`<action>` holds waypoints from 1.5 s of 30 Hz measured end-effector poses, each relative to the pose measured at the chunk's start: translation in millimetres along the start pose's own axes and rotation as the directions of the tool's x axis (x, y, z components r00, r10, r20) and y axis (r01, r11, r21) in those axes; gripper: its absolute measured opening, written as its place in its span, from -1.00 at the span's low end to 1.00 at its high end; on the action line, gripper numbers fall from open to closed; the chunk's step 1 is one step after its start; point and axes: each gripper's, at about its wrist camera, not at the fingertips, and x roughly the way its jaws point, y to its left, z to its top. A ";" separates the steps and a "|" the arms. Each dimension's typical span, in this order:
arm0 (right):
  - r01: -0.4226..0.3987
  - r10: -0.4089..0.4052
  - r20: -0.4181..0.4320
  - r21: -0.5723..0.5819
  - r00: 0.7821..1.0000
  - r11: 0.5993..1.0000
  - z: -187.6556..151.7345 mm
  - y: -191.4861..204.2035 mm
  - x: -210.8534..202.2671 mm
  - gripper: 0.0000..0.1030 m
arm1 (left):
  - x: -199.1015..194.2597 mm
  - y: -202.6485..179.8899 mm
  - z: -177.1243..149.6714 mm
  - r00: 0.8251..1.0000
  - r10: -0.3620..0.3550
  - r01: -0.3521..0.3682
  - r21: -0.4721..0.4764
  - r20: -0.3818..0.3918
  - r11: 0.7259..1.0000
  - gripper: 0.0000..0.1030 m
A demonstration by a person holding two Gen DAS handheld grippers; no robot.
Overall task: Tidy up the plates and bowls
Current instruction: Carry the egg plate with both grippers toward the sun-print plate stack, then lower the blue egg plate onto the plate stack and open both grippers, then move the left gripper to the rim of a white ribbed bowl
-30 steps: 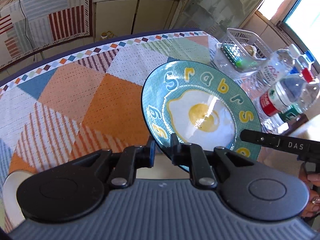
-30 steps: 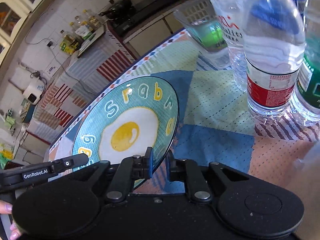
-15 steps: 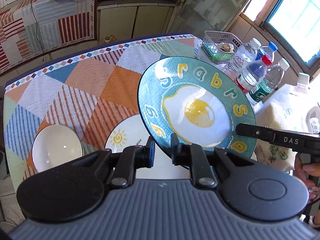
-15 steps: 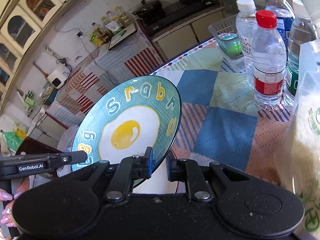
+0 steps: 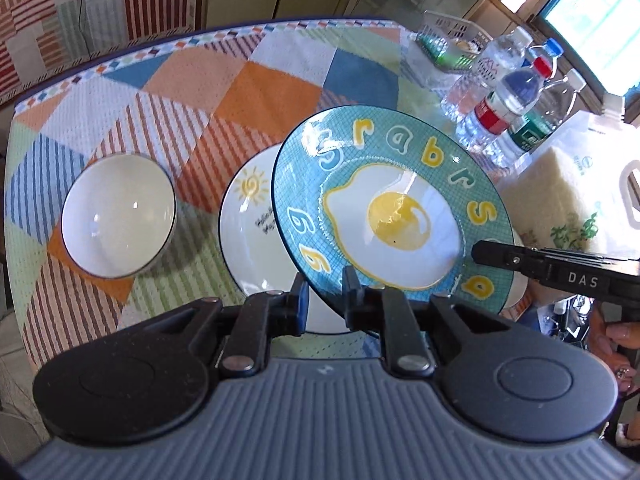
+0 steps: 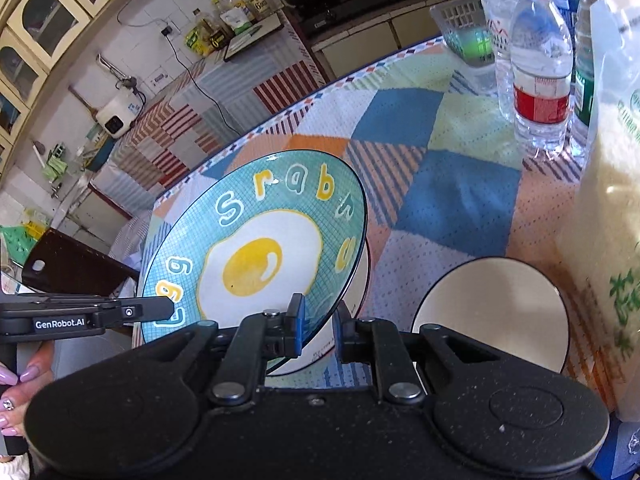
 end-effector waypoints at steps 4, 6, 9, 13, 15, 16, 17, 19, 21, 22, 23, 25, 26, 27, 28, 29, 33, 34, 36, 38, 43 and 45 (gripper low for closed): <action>-0.002 0.002 -0.047 0.003 0.999 1.000 -4.8 -3.8 18.9 -0.64 | 14.9 11.7 -3.4 0.999 0.004 -0.005 -0.028 -0.042 1.000 -0.72; 0.004 -0.004 -0.067 0.000 0.998 1.000 -5.3 -4.5 27.8 -0.64 | 21.8 15.3 -5.3 0.998 0.009 -0.011 -0.036 -0.057 0.999 -0.72; 0.014 -0.014 -0.091 -0.001 0.996 1.000 -7.4 -5.6 39.1 -0.64 | 31.2 20.9 -7.2 0.997 0.006 -0.010 -0.055 -0.078 0.998 -0.71; 0.040 -0.042 -0.103 -0.019 0.994 0.999 -9.6 -3.8 49.1 -0.63 | 39.3 24.9 -5.8 0.995 0.011 -0.017 -0.063 -0.095 0.998 -0.71; 0.058 -0.062 -0.102 -0.044 0.993 0.997 -9.8 0.6 52.2 -0.61 | 41.8 27.0 -4.6 0.995 0.017 -0.024 -0.064 -0.101 0.998 -0.70; 0.067 -0.072 -0.102 -0.057 0.992 0.996 -9.7 3.0 53.8 -0.60 | 43.2 27.9 -4.1 0.994 0.021 -0.027 -0.064 -0.107 0.998 -0.69; 0.077 -0.084 -0.103 -0.072 0.991 0.994 -9.3 4.9 55.9 -0.60 | 44.9 28.9 -3.3 0.993 0.024 -0.032 -0.063 -0.114 0.997 -0.69; 0.095 -0.105 -0.098 -0.099 0.990 0.991 -8.4 9.5 58.8 -0.59 | 47.6 30.3 -1.8 0.992 0.036 -0.044 -0.062 -0.119 0.997 -0.66; 0.108 -0.119 -0.093 -0.118 0.988 0.987 -6.9 13.5 60.7 -0.59 | 50.0 32.1 0.1 0.992 0.042 -0.050 -0.064 -0.122 0.997 -0.65; 0.115 -0.127 -0.090 -0.127 0.988 0.985 -5.7 15.1 61.8 -0.59 | 51.2 32.8 0.8 0.991 0.042 -0.051 -0.068 -0.125 0.996 -0.65; 0.127 -0.140 -0.086 -0.142 0.986 0.982 -4.6 17.2 62.4 -0.59 | 52.8 33.3 1.7 0.991 0.042 -0.051 -0.070 -0.130 0.996 -0.64; 0.158 -0.175 -0.078 -0.182 0.981 0.970 -5.2 23.9 63.4 -0.57 | 56.6 33.6 2.3 0.989 0.050 -0.061 -0.071 -0.141 0.996 -0.61; 0.169 -0.186 -0.072 -0.195 0.980 0.966 -5.5 26.5 63.5 -0.56 | 58.5 33.3 2.3 0.988 0.055 -0.066 -0.070 -0.144 0.995 -0.61; 0.183 -0.201 -0.068 -0.209 0.977 0.961 -6.0 29.2 63.9 -0.55 | 60.1 33.1 2.7 0.988 0.057 -0.068 -0.069 -0.146 0.995 -0.60; 0.198 -0.217 -0.066 -0.224 0.974 0.954 -6.7 31.5 64.9 -0.52 | 61.7 33.0 3.1 0.987 0.057 -0.068 -0.070 -0.151 0.995 -0.60; 0.220 -0.242 -0.064 -0.244 0.968 0.945 -7.5 34.8 66.8 -0.47 | 63.9 32.3 3.5 0.986 0.055 -0.067 -0.069 -0.160 0.995 -0.60; 0.320 -0.353 -0.054 -0.312 0.934 0.894 -16.5 45.7 79.3 -0.39 | 70.1 23.4 2.0 0.980 0.101 -0.108 -0.029 -0.172 0.994 -0.60; 0.333 -0.364 -0.042 -0.320 0.930 0.887 -18.1 47.6 80.5 -0.38 | 70.6 22.1 2.1 0.979 0.114 -0.119 -0.020 -0.169 0.993 -0.60; 0.353 -0.385 -0.028 -0.341 0.922 0.871 -19.7 51.0 83.5 -0.36 | 70.6 24.4 4.0 0.978 0.111 -0.118 -0.030 -0.177 0.993 -0.60; 0.370 -0.400 -0.012 -0.356 0.916 0.858 -20.7 52.8 86.3 -0.33 | 71.4 26.9 4.4 0.975 0.115 -0.124 -0.039 -0.189 0.991 -0.60; 0.422 -0.436 0.059 -0.394 0.898 0.816 -27.9 61.4 84.9 -0.31 | 56.3 20.3 -2.2 0.975 0.173 -0.172 0.015 -0.137 0.985 -0.58; 0.440 -0.445 0.083 -0.390 0.892 0.809 -27.9 64.9 79.7 -0.27 | 44.7 19.7 -4.9 0.979 0.160 -0.160 0.011 -0.125 0.987 -0.58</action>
